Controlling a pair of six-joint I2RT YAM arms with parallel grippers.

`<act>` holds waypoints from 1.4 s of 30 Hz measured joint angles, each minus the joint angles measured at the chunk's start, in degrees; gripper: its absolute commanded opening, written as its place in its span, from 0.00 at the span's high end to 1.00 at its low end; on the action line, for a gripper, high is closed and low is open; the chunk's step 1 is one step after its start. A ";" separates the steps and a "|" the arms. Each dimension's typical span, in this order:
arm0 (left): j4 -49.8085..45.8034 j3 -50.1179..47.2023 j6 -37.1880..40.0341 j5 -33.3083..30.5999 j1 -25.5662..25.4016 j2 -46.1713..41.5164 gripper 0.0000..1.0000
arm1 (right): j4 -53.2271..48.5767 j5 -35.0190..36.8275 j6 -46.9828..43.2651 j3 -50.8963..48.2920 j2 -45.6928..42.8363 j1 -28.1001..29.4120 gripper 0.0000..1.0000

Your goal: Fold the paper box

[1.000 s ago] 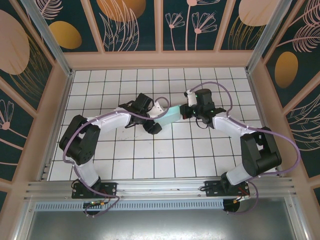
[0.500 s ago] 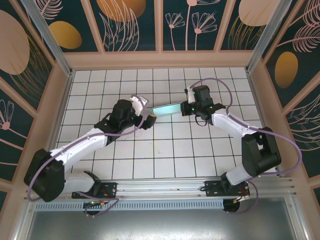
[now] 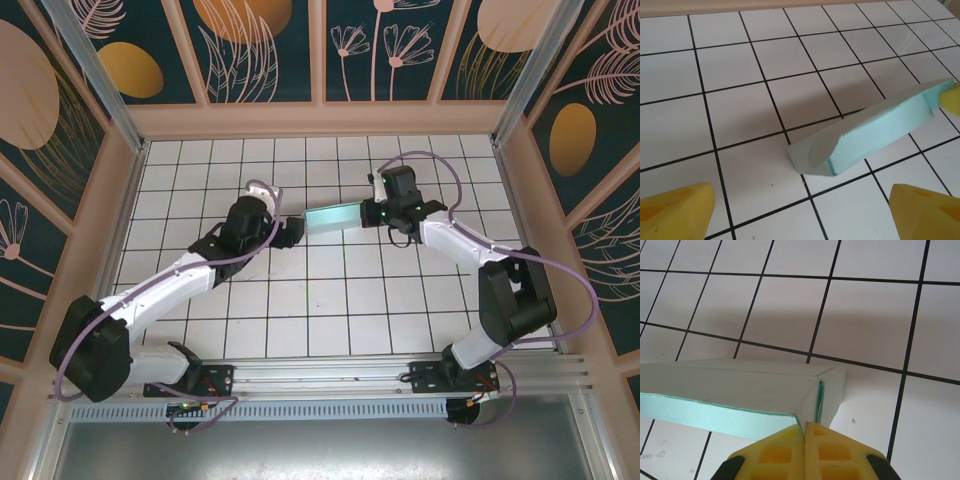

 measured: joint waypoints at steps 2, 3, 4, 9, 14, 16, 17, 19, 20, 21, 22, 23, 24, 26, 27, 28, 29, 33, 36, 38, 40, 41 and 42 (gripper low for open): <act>-1.68 3.76 -0.37 -0.20 0.02 2.19 0.13 | -0.44 0.02 0.02 1.01 0.87 -0.15 1.00; -2.32 5.62 -0.44 -0.17 0.11 3.30 0.14 | -0.68 0.00 0.04 1.68 1.49 -0.28 1.00; -2.78 7.15 -0.55 -0.15 0.22 4.31 0.16 | -0.96 0.02 0.07 2.27 1.97 -0.39 1.00; -4.85 11.15 -1.75 1.07 1.55 8.09 0.22 | -3.54 0.22 0.24 5.60 4.28 -1.36 1.00; -8.13 14.60 -1.81 2.60 2.21 12.50 0.28 | -6.47 0.24 0.22 8.94 6.58 -1.97 1.00; -9.33 16.17 -1.27 2.78 2.19 14.23 0.33 | -7.45 0.20 0.24 10.21 7.39 -2.16 1.00; -10.14 17.16 -0.81 2.78 2.19 15.26 0.35 | -7.93 0.20 0.24 10.95 7.82 -2.27 1.00; -11.41 19.04 0.09 2.71 2.21 17.14 0.42 | -8.81 0.22 0.22 12.04 8.59 -2.40 1.00; -12.09 20.04 0.61 2.67 2.25 18.08 0.45 | -9.16 0.20 0.22 12.59 8.98 -2.40 1.00; -12.85 21.09 1.05 2.62 2.36 19.06 0.48 | -9.53 0.20 0.22 13.14 9.33 -2.40 1.00; -13.49 22.01 1.51 2.62 2.45 19.87 0.50 | -9.79 0.20 0.22 13.66 9.66 -2.40 1.00; -14.16 23.21 1.88 2.58 2.60 20.94 0.52 | -10.21 0.20 0.20 14.21 9.99 -2.40 1.00; -14.75 24.48 2.16 2.60 2.75 22.16 0.57 | -10.43 0.20 0.20 14.60 10.23 -2.40 1.00; -15.72 26.27 2.58 2.56 3.06 23.98 0.60 | -10.80 0.20 0.20 14.95 10.43 -2.40 1.00; -16.17 27.08 2.86 2.51 3.06 24.85 0.63 | -10.95 0.17 0.20 14.99 10.43 -2.40 1.00; -16.57 27.65 2.89 2.47 3.13 25.53 0.64 | -11.08 0.17 0.20 15.02 10.43 -2.40 1.00; -16.81 27.96 3.13 2.54 3.17 25.92 0.65 | -11.13 0.17 0.22 15.02 10.43 -2.40 1.00; -18.03 28.87 3.41 2.82 3.28 26.86 0.73 | -11.37 0.17 0.20 15.13 10.43 -2.40 1.00; -18.34 29.03 3.93 2.86 3.28 27.06 0.78 | -11.41 0.17 0.20 15.13 10.40 -2.40 1.00; -18.51 29.03 4.13 2.91 3.28 27.06 0.84 | -11.47 0.17 0.20 15.13 10.43 -2.40 1.00; -18.51 29.07 4.17 3.10 3.28 27.06 0.87 | -11.52 0.17 0.20 15.17 10.43 -2.40 1.00; -18.49 29.07 4.11 3.28 3.28 27.06 0.90 | -11.52 0.15 0.20 15.17 10.43 -2.40 1.00; -18.49 29.07 4.04 3.50 3.28 27.06 0.91 | -11.52 0.07 0.20 15.17 10.43 -2.40 1.00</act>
